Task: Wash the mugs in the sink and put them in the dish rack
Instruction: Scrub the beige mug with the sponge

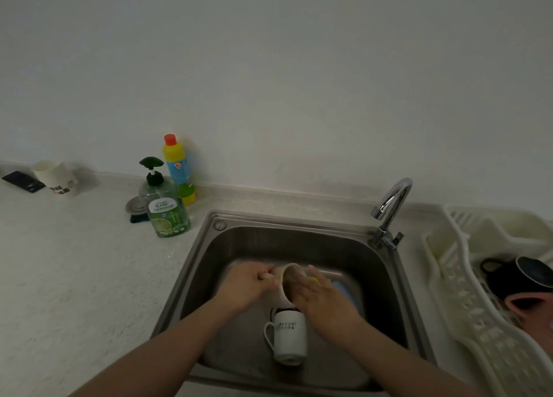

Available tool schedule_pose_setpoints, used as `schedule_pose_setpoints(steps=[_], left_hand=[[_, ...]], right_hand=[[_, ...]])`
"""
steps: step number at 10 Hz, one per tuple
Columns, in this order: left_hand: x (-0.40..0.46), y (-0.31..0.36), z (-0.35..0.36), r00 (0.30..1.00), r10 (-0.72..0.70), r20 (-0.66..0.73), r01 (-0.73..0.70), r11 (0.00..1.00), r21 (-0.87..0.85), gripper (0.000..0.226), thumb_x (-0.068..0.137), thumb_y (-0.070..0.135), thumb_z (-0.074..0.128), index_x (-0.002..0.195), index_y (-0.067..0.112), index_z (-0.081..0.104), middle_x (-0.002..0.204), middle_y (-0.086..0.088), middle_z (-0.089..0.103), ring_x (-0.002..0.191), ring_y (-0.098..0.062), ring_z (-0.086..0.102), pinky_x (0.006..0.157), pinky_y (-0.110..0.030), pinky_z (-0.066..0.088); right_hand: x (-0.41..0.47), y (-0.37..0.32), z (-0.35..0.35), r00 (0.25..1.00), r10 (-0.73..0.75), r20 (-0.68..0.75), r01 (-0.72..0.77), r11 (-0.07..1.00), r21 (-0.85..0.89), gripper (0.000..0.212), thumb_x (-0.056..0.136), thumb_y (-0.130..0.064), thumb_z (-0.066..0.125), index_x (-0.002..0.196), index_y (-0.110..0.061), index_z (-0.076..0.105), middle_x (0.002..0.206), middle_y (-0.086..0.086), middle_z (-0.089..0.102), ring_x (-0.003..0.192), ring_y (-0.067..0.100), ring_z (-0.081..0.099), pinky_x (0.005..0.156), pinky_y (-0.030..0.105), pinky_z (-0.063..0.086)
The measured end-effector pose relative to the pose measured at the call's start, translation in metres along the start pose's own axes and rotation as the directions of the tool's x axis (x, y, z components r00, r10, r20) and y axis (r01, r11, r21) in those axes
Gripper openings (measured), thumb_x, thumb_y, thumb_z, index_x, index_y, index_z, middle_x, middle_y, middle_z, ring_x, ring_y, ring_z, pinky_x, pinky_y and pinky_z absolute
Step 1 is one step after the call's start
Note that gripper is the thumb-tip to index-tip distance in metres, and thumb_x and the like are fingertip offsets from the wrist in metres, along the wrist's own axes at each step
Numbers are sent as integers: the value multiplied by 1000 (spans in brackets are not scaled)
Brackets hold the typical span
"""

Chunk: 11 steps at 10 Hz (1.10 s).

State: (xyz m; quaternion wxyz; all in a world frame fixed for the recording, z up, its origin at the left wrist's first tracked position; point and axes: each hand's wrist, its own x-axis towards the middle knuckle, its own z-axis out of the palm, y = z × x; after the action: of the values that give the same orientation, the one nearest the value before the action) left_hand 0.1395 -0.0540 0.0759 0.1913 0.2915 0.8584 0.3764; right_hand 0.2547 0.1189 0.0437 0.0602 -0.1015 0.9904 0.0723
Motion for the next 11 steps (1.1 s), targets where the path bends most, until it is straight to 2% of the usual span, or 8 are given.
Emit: schedule_pose_setpoints(steps=[2, 3, 4, 5, 7, 9, 10, 11], left_hand=[[2, 5, 22, 992, -49, -114, 48, 999, -8, 8, 89, 30, 64, 90, 25, 70, 94, 4, 72, 93, -13, 64, 86, -31, 49], [-2, 3, 38, 993, -57, -100, 55, 998, -21, 18, 91, 27, 62, 104, 23, 72, 96, 4, 73, 92, -11, 65, 83, -26, 50], [1, 1, 36, 995, -37, -93, 30, 997, -69, 30, 90, 32, 64, 119, 25, 68, 101, 7, 72, 94, -5, 65, 89, -28, 51], [12, -9, 20, 1000, -8, -21, 7, 999, -53, 32, 87, 33, 69, 118, 23, 70, 96, 10, 71, 91, -4, 62, 91, -30, 49], [9, -16, 32, 997, -80, -6, 78, 984, -158, 39, 84, 35, 72, 121, 21, 70, 120, 5, 69, 109, -7, 62, 102, -33, 46], [4, -17, 43, 996, -90, -18, 85, 976, -202, 31, 86, 21, 72, 117, 14, 71, 118, 7, 69, 108, -7, 64, 98, -26, 48], [6, -17, 32, 998, -65, -9, 62, 974, -219, 40, 81, 34, 72, 120, 22, 70, 110, 10, 73, 105, -5, 65, 98, -31, 50], [9, -15, 27, 995, -32, 90, 45, 989, -142, 40, 85, 28, 73, 124, 22, 67, 108, 9, 72, 103, -3, 63, 97, -24, 47]], right_hand=[[4, -32, -24, 899, 434, -50, -300, 696, 653, 39, 93, -10, 49, 130, -20, 54, 122, -2, 60, 110, 13, 56, 96, 19, 43], [22, -32, -53, 642, 620, 451, -320, -319, 892, 20, 95, -4, 46, 103, -11, 63, 93, 5, 66, 69, 9, 57, 60, 16, 51], [23, -20, -52, 677, 519, 522, -396, -341, 853, 22, 93, -4, 53, 114, -6, 60, 114, 13, 64, 83, 14, 59, 79, 29, 56], [4, -10, 0, 968, 240, -65, -178, 852, 493, 49, 83, -15, 69, 129, -26, 57, 130, -2, 60, 118, 12, 55, 104, 34, 46], [-14, 9, 20, 994, 78, 79, -78, 997, -9, 57, 81, -17, 68, 136, -15, 53, 147, 6, 45, 141, 23, 34, 119, 40, 18], [8, -29, -41, 686, 573, 449, -378, -246, 892, 28, 96, -3, 50, 120, -10, 62, 83, -7, 61, 72, 5, 58, 62, 14, 49], [-6, -19, -36, 913, 339, 227, -344, 339, 876, 36, 95, -12, 55, 128, -26, 55, 114, -4, 64, 103, 10, 61, 91, 26, 51], [-15, 15, 10, 997, -73, 0, 72, 982, -172, 56, 83, -21, 69, 136, -21, 52, 147, 2, 46, 141, 22, 35, 120, 48, 14]])
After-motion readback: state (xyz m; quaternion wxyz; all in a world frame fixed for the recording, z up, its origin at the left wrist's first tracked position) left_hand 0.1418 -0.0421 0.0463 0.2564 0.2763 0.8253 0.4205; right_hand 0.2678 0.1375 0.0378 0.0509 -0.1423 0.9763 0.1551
